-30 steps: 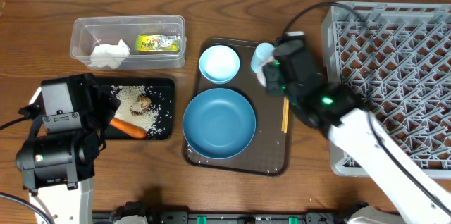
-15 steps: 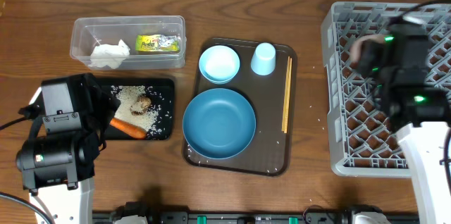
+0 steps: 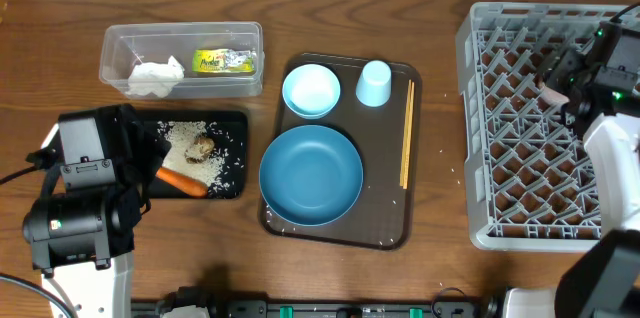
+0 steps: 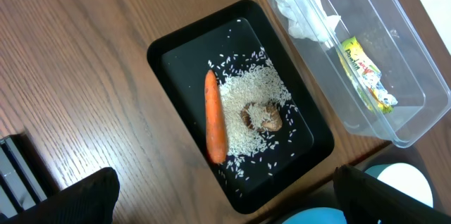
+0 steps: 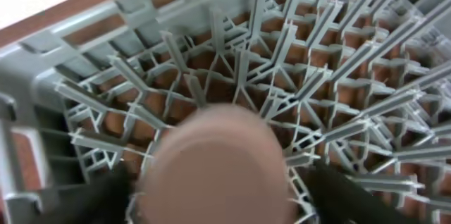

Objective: Sort waste into correct bins and load items into the dishwasher rack
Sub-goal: 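Lift the pink cup and place it upside down in the dish rack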

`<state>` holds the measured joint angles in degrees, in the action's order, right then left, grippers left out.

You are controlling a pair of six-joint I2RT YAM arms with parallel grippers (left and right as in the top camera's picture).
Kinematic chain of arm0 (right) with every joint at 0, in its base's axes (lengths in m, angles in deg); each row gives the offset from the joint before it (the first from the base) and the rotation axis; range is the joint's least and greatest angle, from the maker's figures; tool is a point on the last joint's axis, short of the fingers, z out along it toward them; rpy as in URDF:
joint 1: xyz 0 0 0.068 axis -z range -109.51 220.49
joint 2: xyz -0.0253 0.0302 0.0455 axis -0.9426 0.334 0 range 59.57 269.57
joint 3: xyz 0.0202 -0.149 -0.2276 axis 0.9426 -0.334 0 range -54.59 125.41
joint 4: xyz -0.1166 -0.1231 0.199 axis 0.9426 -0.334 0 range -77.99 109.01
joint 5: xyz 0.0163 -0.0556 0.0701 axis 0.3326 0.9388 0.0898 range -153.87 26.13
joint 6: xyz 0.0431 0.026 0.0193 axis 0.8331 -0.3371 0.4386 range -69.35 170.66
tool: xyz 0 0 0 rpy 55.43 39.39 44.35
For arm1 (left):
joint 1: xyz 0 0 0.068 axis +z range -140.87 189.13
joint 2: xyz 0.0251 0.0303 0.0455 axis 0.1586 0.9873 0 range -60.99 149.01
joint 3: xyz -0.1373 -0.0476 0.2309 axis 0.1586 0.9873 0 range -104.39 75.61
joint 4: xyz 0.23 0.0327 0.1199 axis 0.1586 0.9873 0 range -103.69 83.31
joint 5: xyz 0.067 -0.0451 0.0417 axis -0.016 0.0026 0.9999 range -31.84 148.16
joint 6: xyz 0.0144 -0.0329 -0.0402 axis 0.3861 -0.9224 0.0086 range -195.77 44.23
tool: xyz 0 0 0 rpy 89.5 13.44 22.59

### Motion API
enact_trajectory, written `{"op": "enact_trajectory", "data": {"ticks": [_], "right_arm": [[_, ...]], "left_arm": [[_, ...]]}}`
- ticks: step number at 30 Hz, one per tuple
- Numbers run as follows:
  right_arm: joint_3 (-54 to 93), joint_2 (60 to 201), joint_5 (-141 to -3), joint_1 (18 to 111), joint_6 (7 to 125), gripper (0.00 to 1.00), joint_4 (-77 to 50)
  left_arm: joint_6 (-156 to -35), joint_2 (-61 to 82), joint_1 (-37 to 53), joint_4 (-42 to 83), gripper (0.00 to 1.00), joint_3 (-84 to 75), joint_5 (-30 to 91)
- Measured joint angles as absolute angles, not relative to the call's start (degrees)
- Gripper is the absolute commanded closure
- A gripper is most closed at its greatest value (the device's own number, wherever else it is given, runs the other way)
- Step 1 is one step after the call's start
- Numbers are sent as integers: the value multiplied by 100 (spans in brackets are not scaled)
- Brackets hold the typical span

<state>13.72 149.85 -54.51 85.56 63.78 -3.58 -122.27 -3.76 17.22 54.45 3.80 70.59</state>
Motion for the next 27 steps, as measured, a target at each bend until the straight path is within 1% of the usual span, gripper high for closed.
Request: {"op": "enact_trajectory", "data": {"ticks": [6, 10, 16, 21, 24, 27], "right_arm": [[1381, 15022, -5532, 8554, 6315, 1, -341], [1453, 14897, -5755, 8554, 6315, 1, -669], [1672, 14032, -6723, 8397, 6334, 1, -784], [1844, 13450, -7230, 7430, 6382, 1, -699], [1864, 13588, -7261, 6661, 6369, 1, -666], [1864, 14032, -7020, 5994, 6299, 1, -478]], "left_arm": [[-12227, -376, 1722, 5447, 2, 380, 7059], [-12227, -376, 1722, 5447, 2, 380, 7059], [-12227, -376, 1722, 5447, 2, 380, 7059], [-12227, -376, 1722, 5445, 2, 380, 7059], [-12227, -376, 1722, 5449, 2, 380, 7059], [-12227, -376, 1722, 5447, 2, 380, 7059]]}}
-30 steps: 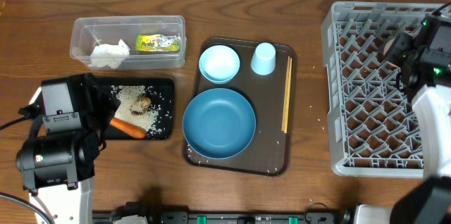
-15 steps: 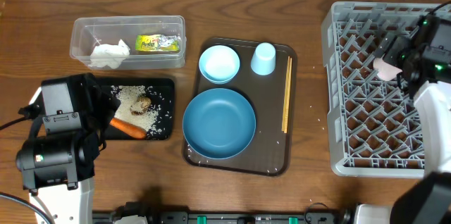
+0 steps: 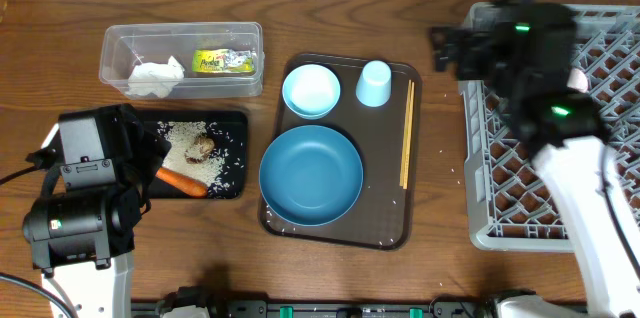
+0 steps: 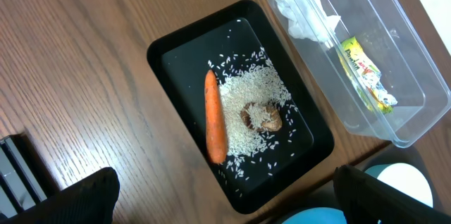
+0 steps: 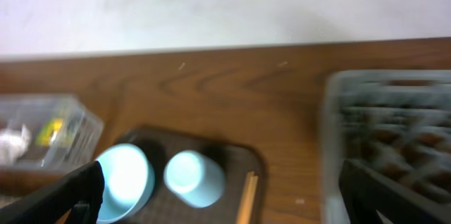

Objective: Sort waste into correct bins and load items into the dishwasher rack
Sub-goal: 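Lift the pink cup and place it upside down in the dish rack, then move the right gripper back and grasp the light-blue cup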

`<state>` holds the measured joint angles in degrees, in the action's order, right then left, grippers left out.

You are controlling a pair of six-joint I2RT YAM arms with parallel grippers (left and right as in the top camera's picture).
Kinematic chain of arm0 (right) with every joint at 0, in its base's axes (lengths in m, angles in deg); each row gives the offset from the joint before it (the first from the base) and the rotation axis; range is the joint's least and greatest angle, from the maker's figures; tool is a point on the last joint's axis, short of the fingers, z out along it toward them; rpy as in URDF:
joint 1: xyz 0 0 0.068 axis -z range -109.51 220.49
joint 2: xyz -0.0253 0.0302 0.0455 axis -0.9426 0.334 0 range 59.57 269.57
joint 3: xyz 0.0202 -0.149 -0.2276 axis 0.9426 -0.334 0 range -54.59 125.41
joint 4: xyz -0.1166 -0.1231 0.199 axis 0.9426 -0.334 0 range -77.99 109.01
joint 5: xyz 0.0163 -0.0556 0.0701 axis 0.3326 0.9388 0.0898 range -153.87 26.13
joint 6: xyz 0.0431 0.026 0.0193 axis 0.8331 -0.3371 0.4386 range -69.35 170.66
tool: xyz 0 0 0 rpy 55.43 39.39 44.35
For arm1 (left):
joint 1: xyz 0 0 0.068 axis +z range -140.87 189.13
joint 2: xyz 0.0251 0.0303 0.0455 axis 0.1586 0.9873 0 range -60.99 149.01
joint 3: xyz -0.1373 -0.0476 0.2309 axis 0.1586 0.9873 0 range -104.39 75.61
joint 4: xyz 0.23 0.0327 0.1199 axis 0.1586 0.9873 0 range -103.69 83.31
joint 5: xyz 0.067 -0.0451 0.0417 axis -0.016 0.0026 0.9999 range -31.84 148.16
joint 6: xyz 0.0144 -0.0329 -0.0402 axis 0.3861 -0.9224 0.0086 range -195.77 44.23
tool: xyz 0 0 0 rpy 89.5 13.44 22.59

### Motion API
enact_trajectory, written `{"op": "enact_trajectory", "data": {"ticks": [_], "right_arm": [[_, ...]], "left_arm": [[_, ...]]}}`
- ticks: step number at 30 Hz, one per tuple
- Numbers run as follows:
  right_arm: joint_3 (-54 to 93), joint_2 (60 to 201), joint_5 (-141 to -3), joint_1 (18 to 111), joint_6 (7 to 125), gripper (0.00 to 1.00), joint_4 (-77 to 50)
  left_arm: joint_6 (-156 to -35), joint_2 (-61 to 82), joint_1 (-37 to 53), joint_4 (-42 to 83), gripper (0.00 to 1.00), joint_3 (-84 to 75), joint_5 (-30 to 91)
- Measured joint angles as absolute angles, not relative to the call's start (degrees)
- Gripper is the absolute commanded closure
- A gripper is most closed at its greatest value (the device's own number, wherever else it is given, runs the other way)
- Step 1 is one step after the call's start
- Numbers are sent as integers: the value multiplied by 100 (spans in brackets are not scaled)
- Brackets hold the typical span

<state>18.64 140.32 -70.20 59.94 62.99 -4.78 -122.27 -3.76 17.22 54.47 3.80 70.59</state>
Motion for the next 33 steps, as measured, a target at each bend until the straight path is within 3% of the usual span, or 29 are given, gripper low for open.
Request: {"op": "enact_trajectory", "data": {"ticks": [10, 25, 26, 31, 33], "right_arm": [[1862, 16021, -6190, 4692, 6061, 1, 577], [1846, 17074, -5217, 4405, 6052, 1, 903], [1846, 17085, -5210, 4403, 6063, 2, 901], [1846, 17171, -5265, 4403, 6162, 25, 901], [1844, 17171, -5285, 4403, 6203, 27, 901]], "left_arm": [[-12227, -376, 1722, 5445, 2, 380, 7059], [-12227, -376, 1722, 5447, 2, 380, 7059], [-12227, -376, 1722, 5447, 2, 380, 7059], [-12227, -376, 1722, 5447, 2, 380, 7059], [-12227, -376, 1722, 5447, 2, 380, 7059]]}}
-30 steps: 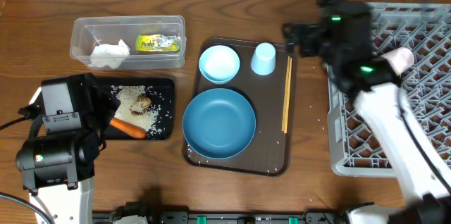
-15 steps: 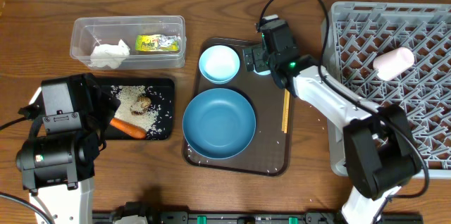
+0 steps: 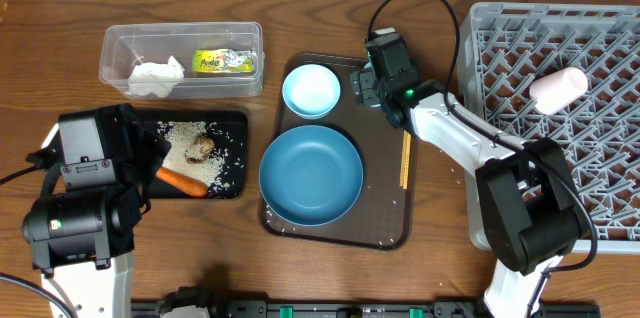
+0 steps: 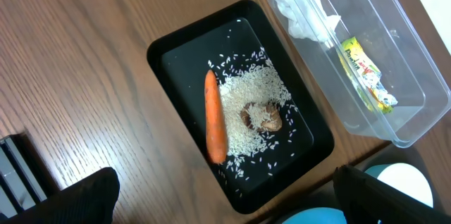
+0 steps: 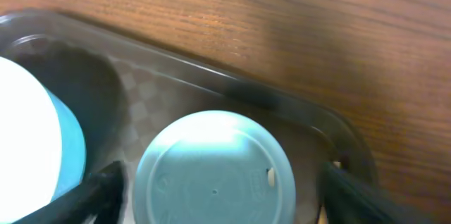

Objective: Sort waste into correct bins and load items into the dishwasher rack
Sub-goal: 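Move the right gripper back and grasp the light-blue cup, then carry the light-blue cup into the rack beside the pink cup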

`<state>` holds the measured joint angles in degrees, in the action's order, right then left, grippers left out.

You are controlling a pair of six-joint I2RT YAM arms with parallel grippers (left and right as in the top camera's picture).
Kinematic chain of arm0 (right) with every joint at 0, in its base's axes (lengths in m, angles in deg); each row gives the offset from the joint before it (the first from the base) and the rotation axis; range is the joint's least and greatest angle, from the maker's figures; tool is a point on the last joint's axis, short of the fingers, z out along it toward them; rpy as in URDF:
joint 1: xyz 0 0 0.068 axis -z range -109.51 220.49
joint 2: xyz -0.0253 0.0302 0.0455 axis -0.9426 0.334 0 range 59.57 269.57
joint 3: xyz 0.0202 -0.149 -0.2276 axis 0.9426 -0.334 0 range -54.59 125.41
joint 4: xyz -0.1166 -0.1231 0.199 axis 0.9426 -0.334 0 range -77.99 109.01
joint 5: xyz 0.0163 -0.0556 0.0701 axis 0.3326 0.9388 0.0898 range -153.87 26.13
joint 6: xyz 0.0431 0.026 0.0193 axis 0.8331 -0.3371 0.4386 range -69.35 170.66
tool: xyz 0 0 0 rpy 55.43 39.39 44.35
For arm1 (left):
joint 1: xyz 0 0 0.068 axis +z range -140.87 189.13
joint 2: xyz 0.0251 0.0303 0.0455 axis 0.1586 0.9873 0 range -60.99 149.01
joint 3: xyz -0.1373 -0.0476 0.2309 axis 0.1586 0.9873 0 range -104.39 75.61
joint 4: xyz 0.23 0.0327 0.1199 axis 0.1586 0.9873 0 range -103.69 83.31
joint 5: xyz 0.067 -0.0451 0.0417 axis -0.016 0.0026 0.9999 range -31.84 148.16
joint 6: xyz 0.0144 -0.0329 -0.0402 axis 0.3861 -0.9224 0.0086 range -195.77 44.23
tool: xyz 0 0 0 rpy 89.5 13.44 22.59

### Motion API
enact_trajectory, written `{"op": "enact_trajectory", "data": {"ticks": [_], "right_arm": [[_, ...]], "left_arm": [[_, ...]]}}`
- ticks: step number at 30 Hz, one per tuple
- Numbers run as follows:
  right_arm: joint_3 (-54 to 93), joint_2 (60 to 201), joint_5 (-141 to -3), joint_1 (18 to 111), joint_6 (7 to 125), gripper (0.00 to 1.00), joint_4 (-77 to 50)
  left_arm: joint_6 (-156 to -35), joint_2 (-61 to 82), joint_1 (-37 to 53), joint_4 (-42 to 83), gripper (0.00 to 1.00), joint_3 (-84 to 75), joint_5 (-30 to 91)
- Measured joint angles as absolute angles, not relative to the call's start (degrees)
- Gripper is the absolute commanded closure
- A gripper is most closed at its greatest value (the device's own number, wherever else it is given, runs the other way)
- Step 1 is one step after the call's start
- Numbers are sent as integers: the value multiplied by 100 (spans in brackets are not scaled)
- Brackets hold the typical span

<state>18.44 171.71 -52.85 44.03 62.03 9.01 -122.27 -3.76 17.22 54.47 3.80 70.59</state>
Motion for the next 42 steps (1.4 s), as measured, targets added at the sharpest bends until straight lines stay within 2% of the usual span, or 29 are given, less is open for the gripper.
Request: {"op": "enact_trajectory", "data": {"ticks": [2, 6, 8, 12, 17, 25, 30, 36, 42], "right_arm": [[1844, 17171, -5293, 4403, 6221, 25, 903], [1842, 17171, -5285, 4403, 6216, 33, 901], [1842, 17171, -5272, 4403, 6232, 33, 896], [1842, 17155, -5267, 4403, 6232, 45, 896], [1842, 17103, -5250, 4403, 6249, 54, 813], [1840, 17026, -5247, 4405, 6260, 55, 724], [1820, 16416, -5272, 4513, 6260, 54, 687], [1820, 15048, -5285, 5293, 6258, 55, 520], [1820, 13942, -5241, 6882, 6192, 53, 166]], "left_arm": [[-12227, -376, 1722, 5447, 2, 380, 7059], [-12227, -376, 1722, 5447, 2, 380, 7059], [-12227, -376, 1722, 5445, 2, 380, 7059], [-12227, -376, 1722, 5447, 2, 380, 7059], [-12227, -376, 1722, 5447, 2, 380, 7059], [-12227, -376, 1722, 5445, 2, 380, 7059], [-12227, -376, 1722, 5445, 2, 380, 7059], [-12227, -378, 1722, 5449, 2, 380, 7059], [-12227, -376, 1722, 5445, 2, 380, 7059]]}}
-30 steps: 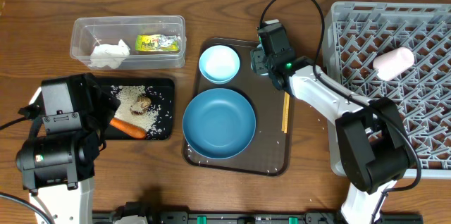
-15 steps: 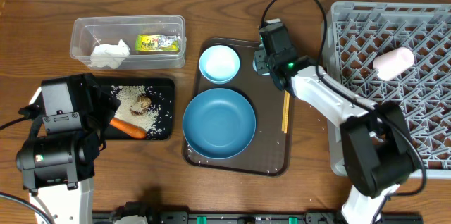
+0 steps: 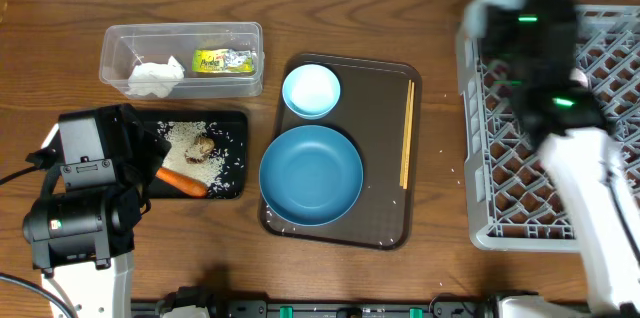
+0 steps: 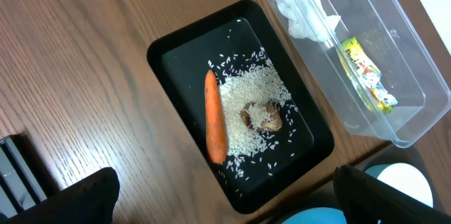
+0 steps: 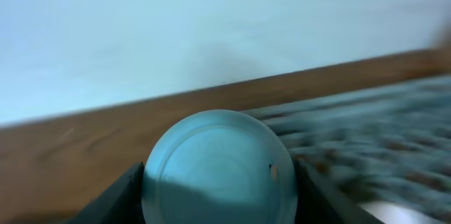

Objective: Sort waste into correct bins and load items into the dishwasher rack
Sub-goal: 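Carry the light-blue cup into the rack beside the pink cup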

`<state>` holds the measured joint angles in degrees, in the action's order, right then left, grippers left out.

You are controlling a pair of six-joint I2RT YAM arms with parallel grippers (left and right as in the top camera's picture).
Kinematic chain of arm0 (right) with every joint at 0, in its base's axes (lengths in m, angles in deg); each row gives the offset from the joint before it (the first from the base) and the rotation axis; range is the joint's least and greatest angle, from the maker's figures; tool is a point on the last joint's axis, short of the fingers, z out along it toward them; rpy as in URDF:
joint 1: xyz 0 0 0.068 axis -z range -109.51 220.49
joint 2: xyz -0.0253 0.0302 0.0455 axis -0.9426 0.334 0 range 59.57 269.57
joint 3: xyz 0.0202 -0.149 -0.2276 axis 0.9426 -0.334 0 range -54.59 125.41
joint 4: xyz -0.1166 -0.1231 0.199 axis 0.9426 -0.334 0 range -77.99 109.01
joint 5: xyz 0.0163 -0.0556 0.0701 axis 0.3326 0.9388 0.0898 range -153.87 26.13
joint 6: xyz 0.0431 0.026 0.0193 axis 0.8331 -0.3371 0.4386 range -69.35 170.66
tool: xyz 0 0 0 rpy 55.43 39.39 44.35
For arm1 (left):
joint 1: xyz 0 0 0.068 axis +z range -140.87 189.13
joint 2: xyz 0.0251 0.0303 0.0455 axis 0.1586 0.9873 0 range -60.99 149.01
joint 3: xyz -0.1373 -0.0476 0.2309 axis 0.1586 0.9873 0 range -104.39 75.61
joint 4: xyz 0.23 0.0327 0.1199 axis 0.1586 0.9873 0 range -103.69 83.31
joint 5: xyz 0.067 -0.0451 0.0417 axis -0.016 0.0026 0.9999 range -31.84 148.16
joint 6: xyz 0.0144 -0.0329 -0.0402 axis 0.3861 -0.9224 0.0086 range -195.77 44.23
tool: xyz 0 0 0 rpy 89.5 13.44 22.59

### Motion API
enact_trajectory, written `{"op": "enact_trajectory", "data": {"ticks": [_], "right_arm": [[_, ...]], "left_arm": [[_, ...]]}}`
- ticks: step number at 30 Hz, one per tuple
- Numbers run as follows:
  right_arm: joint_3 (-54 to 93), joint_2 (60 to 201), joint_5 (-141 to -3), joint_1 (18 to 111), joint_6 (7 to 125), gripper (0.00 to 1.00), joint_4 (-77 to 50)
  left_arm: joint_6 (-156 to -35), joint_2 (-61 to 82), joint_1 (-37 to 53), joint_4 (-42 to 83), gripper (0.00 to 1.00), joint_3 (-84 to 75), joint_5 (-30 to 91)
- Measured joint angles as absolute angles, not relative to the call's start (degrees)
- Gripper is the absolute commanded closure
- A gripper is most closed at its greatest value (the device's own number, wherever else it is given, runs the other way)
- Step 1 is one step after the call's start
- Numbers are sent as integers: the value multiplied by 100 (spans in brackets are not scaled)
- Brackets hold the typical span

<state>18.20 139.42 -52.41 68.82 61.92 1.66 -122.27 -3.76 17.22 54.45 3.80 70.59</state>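
Observation:
My right gripper (image 5: 220,182) is shut on the light blue cup (image 5: 218,164), bottom toward the camera, near the dishwasher rack's (image 3: 500,158) far left corner; the arm (image 3: 530,38) is motion-blurred. On the brown tray (image 3: 385,188) lie a blue plate (image 3: 311,175), a small bowl (image 3: 311,90) and chopsticks (image 3: 406,133). My left gripper (image 4: 225,210) hangs open over the near end of the black tray (image 4: 169,62), which holds a carrot (image 4: 215,115), rice and a food scrap (image 4: 261,118).
A clear bin (image 3: 180,33) at the back left holds a crumpled tissue (image 3: 153,76) and a yellow wrapper (image 3: 223,60). The grey rack (image 5: 394,111) fills the table's right side. A wall runs behind the table.
The right gripper was open around the blue cup on the brown tray. It is now shut on the cup and holds it up by the rack's far left corner. The left arm is unchanged.
My right gripper first held a pink cup low over the rack. Then it was empty and heading toward the tray, with the pink cup left lying in the rack. It then straddled the blue cup, and now carries it at the rack. The left arm stayed still.

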Motion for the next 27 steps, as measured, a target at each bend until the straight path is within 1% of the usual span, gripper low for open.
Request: {"op": "enact_trajectory", "data": {"ticks": [3, 7, 11, 13, 17, 20, 23, 24, 25, 27], "right_arm": [[1820, 13752, -5237, 7693, 6151, 50, -13], [1820, 13787, -5206, 8703, 6100, 51, -231], [1820, 14001, -5267, 9290, 6081, 50, -262], [1820, 14167, -5298, 9417, 6081, 47, -260], [1820, 14546, -5383, 9516, 6065, 43, -251], [1820, 14810, -5398, 9577, 6052, 38, -181], [1820, 14897, -5403, 9577, 6059, 37, -124], [1820, 14900, -5407, 9577, 6059, 35, -100], [1820, 14900, -5405, 9577, 6063, 28, -81], [1820, 14900, -5403, 9577, 6057, 26, -59]], "left_arm": [[-12227, -376, 1722, 5447, 2, 380, 7059], [-12227, -376, 1722, 5447, 2, 380, 7059], [-12227, -376, 1722, 5449, 2, 380, 7059], [-12227, -376, 1722, 5447, 2, 380, 7059], [-12227, -378, 1722, 5447, 2, 380, 7059], [-12227, -376, 1722, 5447, 2, 380, 7059], [-12227, -376, 1722, 5447, 2, 380, 7059], [-12227, -376, 1722, 5447, 2, 380, 7059], [-12227, -378, 1722, 5447, 2, 380, 7059], [-12227, -378, 1722, 5447, 2, 380, 7059]]}}
